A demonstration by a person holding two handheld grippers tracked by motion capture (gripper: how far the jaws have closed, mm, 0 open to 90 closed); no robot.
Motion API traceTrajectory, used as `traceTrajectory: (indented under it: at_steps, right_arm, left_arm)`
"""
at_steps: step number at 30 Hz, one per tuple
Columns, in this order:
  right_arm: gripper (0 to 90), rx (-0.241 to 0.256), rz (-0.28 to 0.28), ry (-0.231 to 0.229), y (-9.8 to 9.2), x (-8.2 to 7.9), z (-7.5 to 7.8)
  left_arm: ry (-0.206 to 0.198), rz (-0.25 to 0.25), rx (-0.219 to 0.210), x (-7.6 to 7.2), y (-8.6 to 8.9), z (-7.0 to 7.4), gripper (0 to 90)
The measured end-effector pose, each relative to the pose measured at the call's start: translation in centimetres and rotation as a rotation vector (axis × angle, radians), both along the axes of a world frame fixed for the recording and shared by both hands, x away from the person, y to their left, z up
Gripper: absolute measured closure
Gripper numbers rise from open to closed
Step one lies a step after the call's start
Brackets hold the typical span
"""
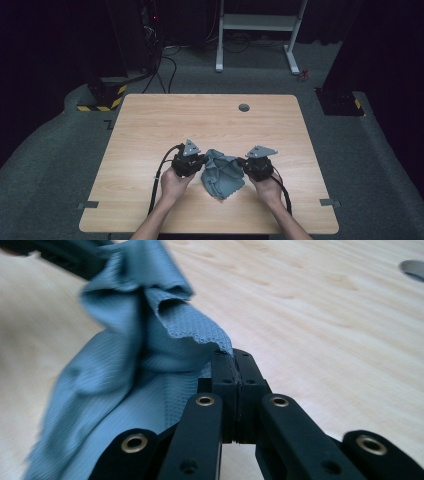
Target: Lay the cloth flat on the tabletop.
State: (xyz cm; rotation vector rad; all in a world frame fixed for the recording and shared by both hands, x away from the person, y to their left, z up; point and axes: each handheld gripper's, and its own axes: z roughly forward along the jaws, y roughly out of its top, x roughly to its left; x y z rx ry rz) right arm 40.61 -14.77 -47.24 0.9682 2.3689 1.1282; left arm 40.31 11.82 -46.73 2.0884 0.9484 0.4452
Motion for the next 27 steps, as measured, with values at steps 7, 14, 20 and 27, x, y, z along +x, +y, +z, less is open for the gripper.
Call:
traceTrajectory:
  at_steps: [7, 14, 20, 27]
  right_arm:
    - [90.0, -0.090, -0.043, 0.048, 1.5, 3.9, -0.4]
    - [88.9, -0.150, -0.064, 0.097, 3.1, 6.1, -2.0]
    - [74.1, -0.132, -0.084, 0.086, 2.7, 6.2, -2.0]
    - [73.6, -0.093, -0.060, 0.026, 1.0, 3.3, -0.8]
  left_arm:
    - [0.017, 0.053, 0.077, 2.0, 0.8, -0.4, 83.0]
    - [0.096, 0.126, 0.119, 4.3, 2.0, -2.0, 80.3]
    - [0.090, 0.118, 0.070, 3.7, 2.2, -1.6, 69.9]
    - [0.051, 0.097, 0.047, 2.4, 2.1, -0.4, 56.9]
